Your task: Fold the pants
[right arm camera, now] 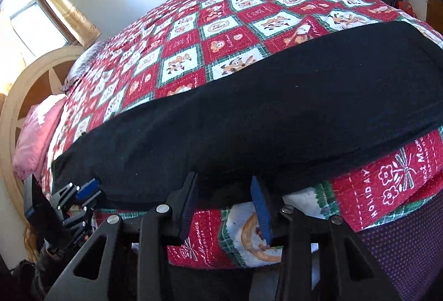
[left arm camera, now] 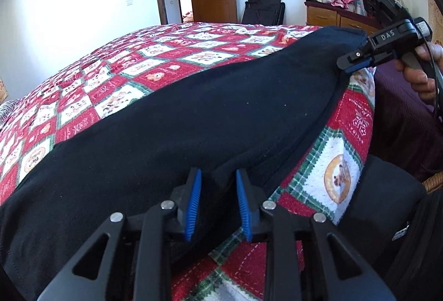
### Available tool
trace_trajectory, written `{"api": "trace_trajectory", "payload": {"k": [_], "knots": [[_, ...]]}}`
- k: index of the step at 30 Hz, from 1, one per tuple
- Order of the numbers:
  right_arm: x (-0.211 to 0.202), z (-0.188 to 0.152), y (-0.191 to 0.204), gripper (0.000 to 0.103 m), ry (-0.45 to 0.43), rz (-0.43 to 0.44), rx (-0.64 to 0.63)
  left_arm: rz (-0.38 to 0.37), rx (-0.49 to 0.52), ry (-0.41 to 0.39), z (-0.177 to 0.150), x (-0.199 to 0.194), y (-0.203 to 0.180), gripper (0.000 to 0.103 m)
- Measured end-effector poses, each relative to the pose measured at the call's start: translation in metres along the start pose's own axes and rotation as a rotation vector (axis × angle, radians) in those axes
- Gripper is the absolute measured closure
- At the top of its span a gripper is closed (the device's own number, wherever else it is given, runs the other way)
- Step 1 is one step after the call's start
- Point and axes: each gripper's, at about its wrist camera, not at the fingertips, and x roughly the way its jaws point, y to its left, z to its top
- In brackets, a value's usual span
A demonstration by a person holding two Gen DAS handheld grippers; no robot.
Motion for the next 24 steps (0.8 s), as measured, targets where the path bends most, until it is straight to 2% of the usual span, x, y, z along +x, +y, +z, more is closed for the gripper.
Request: {"api": "trace_trajectory", "payload": {"k": [3, 6, 7, 8, 9, 17, 22, 24], "knots": [[0.004, 0.001, -0.010, 0.062, -0.010, 0.044, 0.075, -0.004, -0.019, -0.004, 0.000, -0.002, 0.002, 0.082], [0.007, 0.004, -0.004, 0.062, -0.015, 0.042, 0.075, -0.015, -0.028, -0.002, 0.001, -0.001, 0.004, 0.088], [0.008, 0.004, -0.001, 0.065, -0.026, 0.032, 0.067, -0.016, -0.027, -0.002, 0.001, -0.001, 0.004, 0.091], [0.009, 0.004, 0.001, 0.089, -0.036, 0.007, 0.054, -0.014, -0.022, -0.004, 0.001, -0.001, 0.003, 0.094], [0.009, 0.004, 0.003, 0.099, -0.050, -0.021, 0.034, -0.011, -0.021, -0.008, 0.001, -0.002, 0.003, 0.094], [-0.017, -0.001, 0.005, 0.100, -0.077, 0.026, -0.001, -0.013, -0.021, -0.029, -0.001, -0.017, 0.004, 0.098], [0.003, -0.009, -0.004, 0.100, -0.015, -0.010, -0.001, -0.015, 0.009, -0.001, -0.007, -0.011, 0.002, 0.098], [0.005, -0.011, -0.004, 0.100, -0.017, -0.018, -0.013, -0.023, 0.004, 0.002, -0.008, -0.009, 0.002, 0.098]]}}
